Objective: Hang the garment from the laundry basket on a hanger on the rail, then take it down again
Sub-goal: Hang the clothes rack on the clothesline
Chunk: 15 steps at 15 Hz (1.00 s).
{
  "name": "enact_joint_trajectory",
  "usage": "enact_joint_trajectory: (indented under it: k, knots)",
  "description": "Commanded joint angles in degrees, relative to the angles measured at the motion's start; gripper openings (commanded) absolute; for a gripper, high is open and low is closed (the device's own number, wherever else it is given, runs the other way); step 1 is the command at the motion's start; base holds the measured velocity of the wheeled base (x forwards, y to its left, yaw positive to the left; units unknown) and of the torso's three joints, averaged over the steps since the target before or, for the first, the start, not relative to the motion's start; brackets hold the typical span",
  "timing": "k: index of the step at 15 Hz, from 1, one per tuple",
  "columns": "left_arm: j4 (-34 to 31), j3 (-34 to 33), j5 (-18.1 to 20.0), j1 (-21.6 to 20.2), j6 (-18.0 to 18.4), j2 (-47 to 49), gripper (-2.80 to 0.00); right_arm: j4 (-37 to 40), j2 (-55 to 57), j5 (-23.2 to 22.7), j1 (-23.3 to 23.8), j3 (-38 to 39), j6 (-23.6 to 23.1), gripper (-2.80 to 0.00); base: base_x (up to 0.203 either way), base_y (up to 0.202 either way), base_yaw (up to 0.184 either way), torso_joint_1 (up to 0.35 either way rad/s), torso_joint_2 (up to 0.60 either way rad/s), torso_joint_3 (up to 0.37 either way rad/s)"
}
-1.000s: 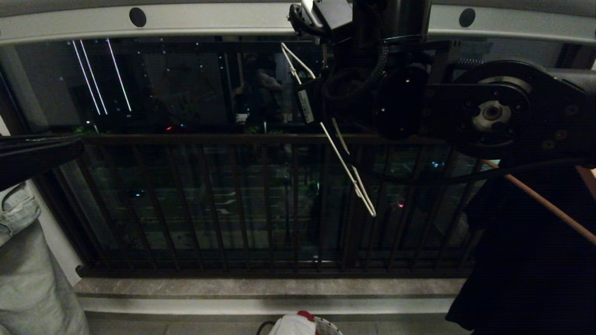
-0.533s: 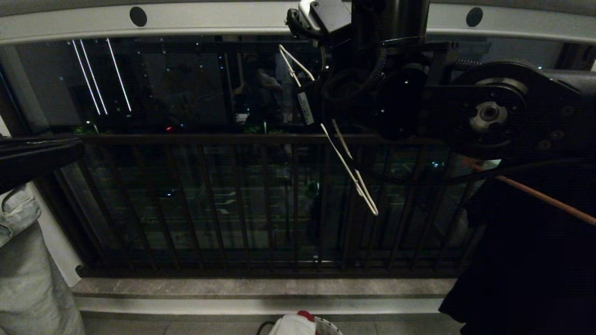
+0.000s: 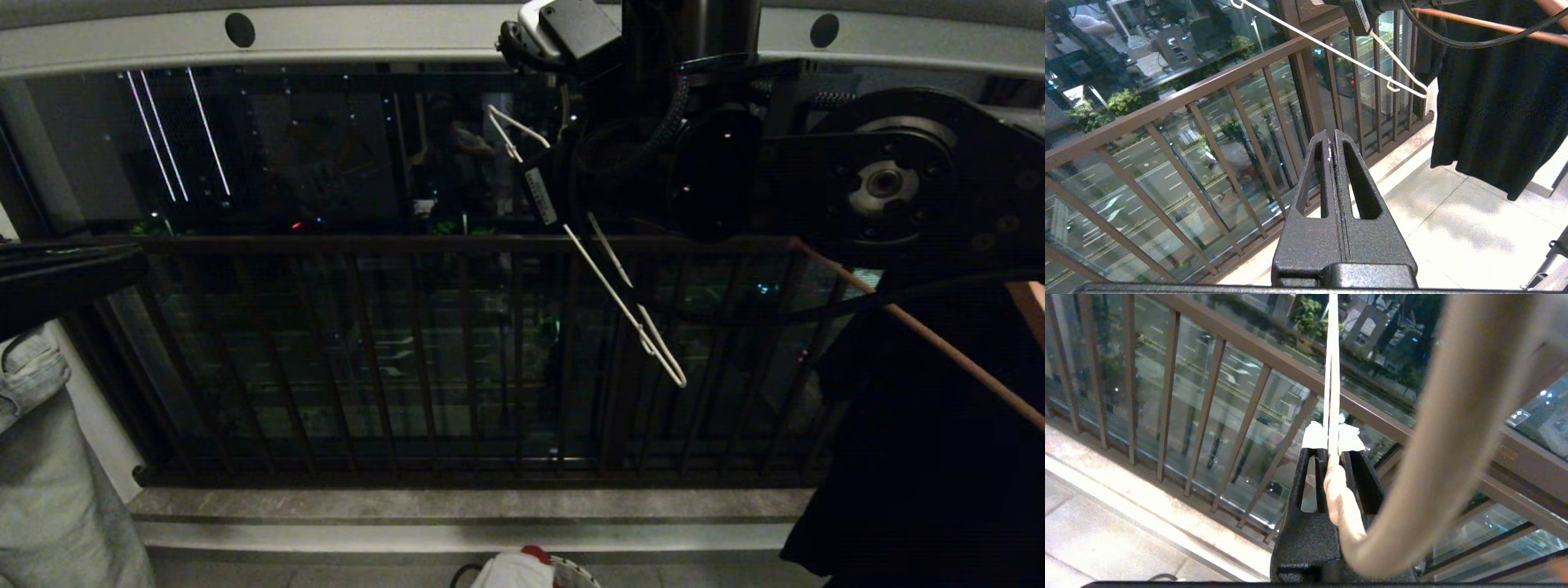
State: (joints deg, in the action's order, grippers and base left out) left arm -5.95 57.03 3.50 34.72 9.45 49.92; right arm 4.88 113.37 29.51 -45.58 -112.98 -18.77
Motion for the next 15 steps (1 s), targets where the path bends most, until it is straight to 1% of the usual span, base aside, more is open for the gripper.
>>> enact_joint_trajectory:
  k: [1,6,7,11,15]
  knots:
    - [0.0,0.0,0.0,0.0,0.0,-0.1,-2.80,0.0,-0.3,0.2,0.0,0.0,-0.3,-2.80,0.000,0.000,0.000,0.000,0.00,0.000]
    - [0.0,0.0,0.0,0.0,0.0,-0.2,-2.80,0.0,-0.7,0.1,-0.2,0.0,-0.7,-2.80,0.000,0.000,0.000,0.000,0.00,0.000]
    - [0.0,0.0,0.0,0.0,0.0,-0.2,-2.80,0.0,-0.6,0.1,-0.2,0.0,-0.7,0.00,0.000,0.000,0.000,0.000,0.00,0.000]
    - [0.0,0.0,0.0,0.0,0.0,-0.1,-2.80,-0.2,-0.7,0.1,-0.6,0.0,-0.7,0.00,0.000,0.000,0.000,0.000,0.00,0.000]
    - [0.0,-0.1,0.1,0.0,0.0,0.2,-2.80,-0.4,-1.8,0.2,-2.0,0.2,-0.5,0.00,0.000,0.000,0.000,0.000,0.00,0.000]
